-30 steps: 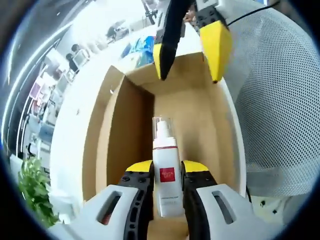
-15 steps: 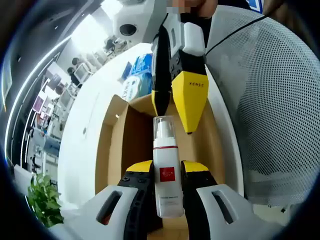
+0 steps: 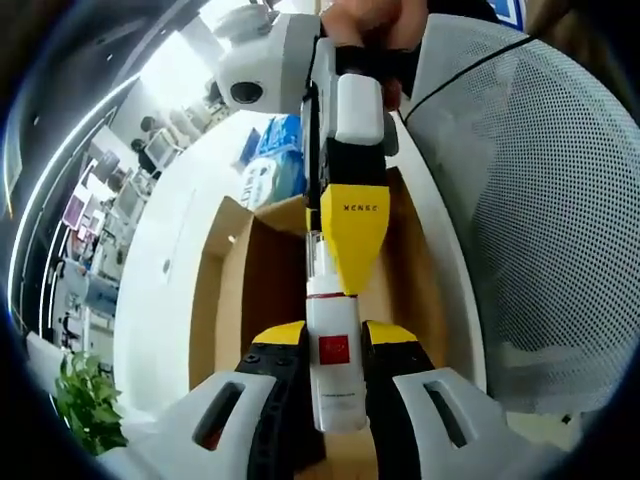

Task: Operate the shoe box by opening the lid, removing the specified soft item, and placing it in the target area until the item is outside and the box remains undamaged.

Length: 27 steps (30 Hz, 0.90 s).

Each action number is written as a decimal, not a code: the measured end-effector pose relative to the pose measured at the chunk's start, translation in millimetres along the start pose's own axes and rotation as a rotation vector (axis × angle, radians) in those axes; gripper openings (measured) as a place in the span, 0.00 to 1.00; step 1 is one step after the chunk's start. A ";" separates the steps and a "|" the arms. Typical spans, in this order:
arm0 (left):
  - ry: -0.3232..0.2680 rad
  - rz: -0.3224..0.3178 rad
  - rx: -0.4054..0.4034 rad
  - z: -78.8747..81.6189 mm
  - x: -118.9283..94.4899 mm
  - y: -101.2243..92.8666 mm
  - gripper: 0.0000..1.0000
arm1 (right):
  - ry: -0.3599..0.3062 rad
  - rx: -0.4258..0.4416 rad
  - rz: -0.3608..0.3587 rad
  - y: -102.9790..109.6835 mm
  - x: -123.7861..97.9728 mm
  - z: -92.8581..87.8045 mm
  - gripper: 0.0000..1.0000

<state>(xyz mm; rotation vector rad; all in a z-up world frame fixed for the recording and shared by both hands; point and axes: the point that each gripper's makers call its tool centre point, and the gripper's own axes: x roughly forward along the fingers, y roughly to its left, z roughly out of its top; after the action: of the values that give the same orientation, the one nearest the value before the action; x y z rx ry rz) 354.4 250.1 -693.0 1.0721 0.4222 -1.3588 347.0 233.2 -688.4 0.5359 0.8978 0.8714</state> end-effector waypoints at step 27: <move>-0.018 0.013 0.021 9.5 4.2 4.3 0.20 | -0.068 0.157 0.066 6.3 8.3 4.1 0.19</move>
<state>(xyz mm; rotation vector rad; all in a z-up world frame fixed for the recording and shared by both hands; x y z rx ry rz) 356.3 239.4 -690.0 1.0772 0.3880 -1.3630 350.5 243.4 -685.4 0.7305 0.8949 0.8410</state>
